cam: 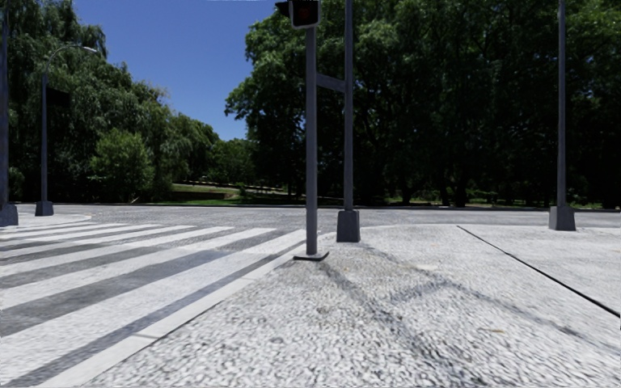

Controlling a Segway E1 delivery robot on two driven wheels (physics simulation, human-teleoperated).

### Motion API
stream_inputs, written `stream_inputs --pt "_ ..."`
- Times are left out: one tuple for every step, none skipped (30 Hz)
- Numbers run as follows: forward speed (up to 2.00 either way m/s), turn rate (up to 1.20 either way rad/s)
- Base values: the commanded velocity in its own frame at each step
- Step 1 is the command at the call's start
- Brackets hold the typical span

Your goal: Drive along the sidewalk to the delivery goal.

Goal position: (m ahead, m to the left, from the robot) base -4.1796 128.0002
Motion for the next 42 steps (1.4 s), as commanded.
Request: stream_inputs --pt "1.36 0.50" --pt "1.36 0.50" --pt "1.36 0.51" --pt "1.36 0.51" --pt "1.36 0.51" --pt "1.36 0.51" --pt "1.36 0.51" --pt "1.36 0.51" --pt "1.37 0.51" --pt "1.37 0.51" --pt "1.37 0.51" --pt "1.37 0.51" --pt "1.37 0.51" --pt "1.37 0.54" --pt "1.37 0.55" --pt "1.37 0.55" --pt "1.37 0.55" --pt "1.37 0.55" --pt "1.37 0.55" --pt "1.38 0.55" --pt "1.38 0.55" --pt "1.38 0.55" --pt "1.38 0.55" --pt "1.38 0.55" --pt "1.38 0.55" --pt "1.38 0.55" --pt "1.38 0.55" --pt "1.38 0.55" --pt "1.38 0.55" --pt "1.38 0.55" --pt "1.38 0.55" --pt "1.38 0.55" --pt "1.38 0.55" --pt "1.39 0.55" --pt "1.39 0.55" --pt "1.39 0.55" --pt "1.39 0.55" --pt "1.39 0.55" --pt "1.39 0.55" --pt "1.39 0.52" --pt "1.39 0.51" --pt "1.39 0.51"
